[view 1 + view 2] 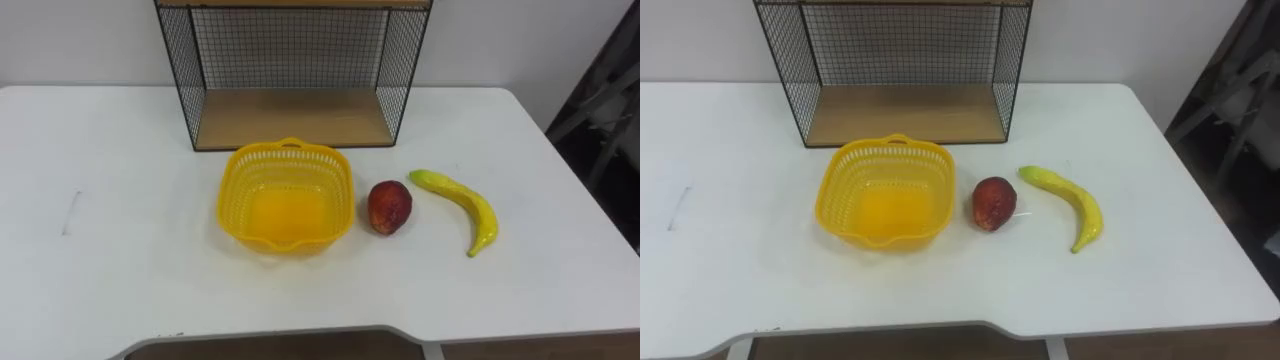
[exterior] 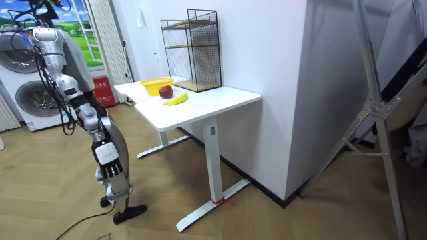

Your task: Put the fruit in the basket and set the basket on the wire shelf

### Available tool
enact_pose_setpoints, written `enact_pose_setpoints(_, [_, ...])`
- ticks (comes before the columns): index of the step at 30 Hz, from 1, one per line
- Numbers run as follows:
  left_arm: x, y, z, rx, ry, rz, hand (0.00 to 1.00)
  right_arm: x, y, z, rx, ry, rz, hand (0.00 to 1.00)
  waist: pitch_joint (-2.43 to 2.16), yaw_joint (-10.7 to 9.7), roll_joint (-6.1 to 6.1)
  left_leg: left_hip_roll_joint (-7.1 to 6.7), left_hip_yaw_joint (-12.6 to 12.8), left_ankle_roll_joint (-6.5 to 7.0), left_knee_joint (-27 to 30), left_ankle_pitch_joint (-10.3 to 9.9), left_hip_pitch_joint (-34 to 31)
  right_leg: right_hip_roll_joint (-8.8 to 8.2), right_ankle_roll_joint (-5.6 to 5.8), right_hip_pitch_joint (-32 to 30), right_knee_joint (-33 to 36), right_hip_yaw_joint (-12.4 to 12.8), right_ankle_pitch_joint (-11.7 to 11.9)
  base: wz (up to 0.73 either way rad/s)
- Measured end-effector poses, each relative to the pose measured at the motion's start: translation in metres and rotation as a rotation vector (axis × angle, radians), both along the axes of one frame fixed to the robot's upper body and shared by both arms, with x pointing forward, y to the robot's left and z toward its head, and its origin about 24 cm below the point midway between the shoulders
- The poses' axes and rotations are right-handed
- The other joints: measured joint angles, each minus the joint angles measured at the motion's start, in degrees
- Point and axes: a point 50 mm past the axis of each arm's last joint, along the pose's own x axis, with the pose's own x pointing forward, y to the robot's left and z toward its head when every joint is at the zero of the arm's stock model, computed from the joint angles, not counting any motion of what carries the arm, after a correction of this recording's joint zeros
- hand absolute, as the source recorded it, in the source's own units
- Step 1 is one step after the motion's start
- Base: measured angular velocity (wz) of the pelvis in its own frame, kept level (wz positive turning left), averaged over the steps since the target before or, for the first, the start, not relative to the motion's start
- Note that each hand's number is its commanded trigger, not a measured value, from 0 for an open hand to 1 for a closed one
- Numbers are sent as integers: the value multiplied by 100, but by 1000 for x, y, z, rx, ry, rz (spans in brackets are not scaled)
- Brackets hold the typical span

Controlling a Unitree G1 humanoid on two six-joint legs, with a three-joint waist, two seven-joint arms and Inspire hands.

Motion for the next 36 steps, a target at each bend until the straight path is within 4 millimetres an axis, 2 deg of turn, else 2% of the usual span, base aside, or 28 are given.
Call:
enact_pose_setpoints(12, [0, 0, 0, -3, -6, 31, 0, -3, 0, 0, -11, 10, -10, 0, 6, 7, -5, -1, -25, 0, 3, 0, 29, -1, 1, 60, 1, 0, -2, 0])
enact_pose_setpoints(18, [-1, -1, 0, -15, -20, 56, 0, -5, -1, -1, -29, -15, -138, 0, 12, -11, -5, -2, -45, 2, -20, -6, 2, -5, 9, 65, 2, 19, -14, 0])
enact_pose_setpoints(25, [-4, 3, 0, -9, -27, 115, 0, -5, -6, 1, -82, -107, -467, 0, 14, -30, 6, -4, -58, 2, -14, -6, -28, -5, 9, -3, 2, 4, -34, 0])
enact_pose_setpoints(33, [-10, 6, 1, 0, -29, 156, 0, -7, -8, 1, -94, -245, -1148, 0, 19, -103, 17, -3, -37, 0, -18, -7, 17, -2, 13, 75, -28, 6, -35, 0])
enact_pose_setpoints(36, [-11, 8, 2, 2, -44, 180, 0, -8, -9, 1, -84, -281, -1464, 0, 21, -214, 14, -2, -94, -1, -17, -10, 26, 2, 13, 98, -92, -15, -35, 6])
